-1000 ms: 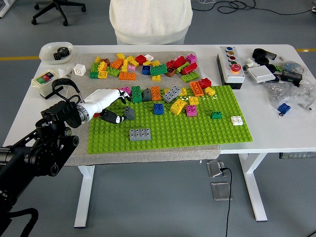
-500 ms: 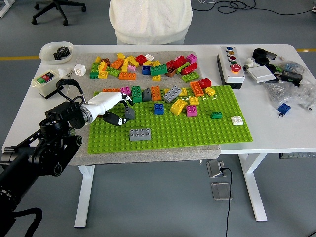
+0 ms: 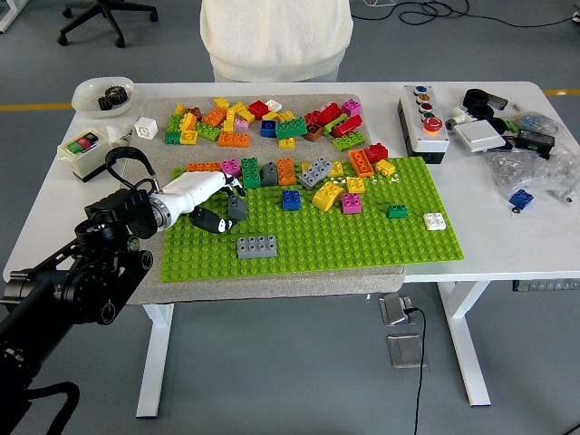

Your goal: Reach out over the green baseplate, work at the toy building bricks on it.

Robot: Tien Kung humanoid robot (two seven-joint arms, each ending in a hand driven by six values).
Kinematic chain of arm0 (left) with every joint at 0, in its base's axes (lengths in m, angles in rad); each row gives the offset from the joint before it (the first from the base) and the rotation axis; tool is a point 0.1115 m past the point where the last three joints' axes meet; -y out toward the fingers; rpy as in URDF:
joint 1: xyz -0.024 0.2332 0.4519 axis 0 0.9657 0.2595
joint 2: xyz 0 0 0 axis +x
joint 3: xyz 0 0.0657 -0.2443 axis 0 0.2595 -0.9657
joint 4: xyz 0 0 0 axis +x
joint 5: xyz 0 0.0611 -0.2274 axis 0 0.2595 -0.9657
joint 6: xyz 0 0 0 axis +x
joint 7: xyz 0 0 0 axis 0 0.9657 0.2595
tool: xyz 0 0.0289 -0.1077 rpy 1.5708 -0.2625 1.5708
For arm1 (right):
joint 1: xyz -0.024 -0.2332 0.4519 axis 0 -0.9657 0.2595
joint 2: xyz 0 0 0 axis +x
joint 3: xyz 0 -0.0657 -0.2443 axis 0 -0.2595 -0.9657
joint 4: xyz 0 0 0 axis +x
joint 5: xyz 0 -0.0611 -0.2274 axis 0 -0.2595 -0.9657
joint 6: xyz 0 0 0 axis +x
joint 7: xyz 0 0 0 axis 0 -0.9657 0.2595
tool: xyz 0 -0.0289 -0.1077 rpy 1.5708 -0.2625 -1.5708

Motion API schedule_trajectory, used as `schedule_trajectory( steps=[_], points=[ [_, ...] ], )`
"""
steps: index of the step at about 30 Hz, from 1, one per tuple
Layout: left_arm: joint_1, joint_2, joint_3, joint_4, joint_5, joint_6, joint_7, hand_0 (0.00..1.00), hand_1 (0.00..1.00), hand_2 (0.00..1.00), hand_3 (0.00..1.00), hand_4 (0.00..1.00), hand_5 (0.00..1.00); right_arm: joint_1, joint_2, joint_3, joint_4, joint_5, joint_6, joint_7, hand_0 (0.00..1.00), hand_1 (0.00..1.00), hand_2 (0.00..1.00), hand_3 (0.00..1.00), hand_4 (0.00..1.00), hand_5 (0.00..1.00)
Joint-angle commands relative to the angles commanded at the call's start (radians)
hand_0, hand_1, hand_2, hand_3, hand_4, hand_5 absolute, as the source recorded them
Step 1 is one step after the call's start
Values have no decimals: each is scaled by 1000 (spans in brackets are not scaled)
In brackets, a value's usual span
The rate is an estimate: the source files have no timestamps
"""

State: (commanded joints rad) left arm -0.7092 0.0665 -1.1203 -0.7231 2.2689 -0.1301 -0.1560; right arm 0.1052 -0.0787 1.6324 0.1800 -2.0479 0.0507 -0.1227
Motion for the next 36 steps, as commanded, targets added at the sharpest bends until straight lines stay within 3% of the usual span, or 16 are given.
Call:
schedule_trajectory(
  steps=[3, 4, 9, 10, 15, 16, 36],
  points=[
    [1, 0, 2, 4, 0, 6, 1, 808, 761, 634, 642, 607, 116, -1, 0, 1, 0, -3, 0, 0, 732, 609, 619, 526, 723, 516],
    [1, -1, 3, 4, 0, 8, 1, 786, 737, 587, 584, 523, 82, -1, 0, 1, 0, -3, 0, 0, 732, 609, 620, 526, 723, 518],
    [1, -1, 6, 7, 0, 15, 4, 786, 737, 587, 584, 523, 82, -2, 0, 2, 0, -6, 1, 0, 732, 609, 620, 526, 723, 518],
    [1, -1, 6, 7, 0, 16, 4, 765, 721, 568, 562, 474, 111, -2, 0, 2, 0, -6, 1, 0, 732, 609, 620, 526, 724, 516],
    [2, -2, 8, 9, 0, 28, 5, 765, 721, 568, 562, 474, 111, -3, 0, 1, 0, -6, 1, 0, 732, 609, 620, 526, 724, 516],
    [2, -2, 8, 9, 0, 29, 5, 722, 698, 550, 547, 438, 141, -3, 0, 1, 0, -6, 1, 0, 732, 609, 619, 527, 724, 516],
    [4, -2, -28, -36, 0, 25, 19, 681, 646, 541, 543, 408, 165, -3, 0, 5, 0, -6, 1, 0, 732, 609, 619, 526, 724, 516]
  ],
)
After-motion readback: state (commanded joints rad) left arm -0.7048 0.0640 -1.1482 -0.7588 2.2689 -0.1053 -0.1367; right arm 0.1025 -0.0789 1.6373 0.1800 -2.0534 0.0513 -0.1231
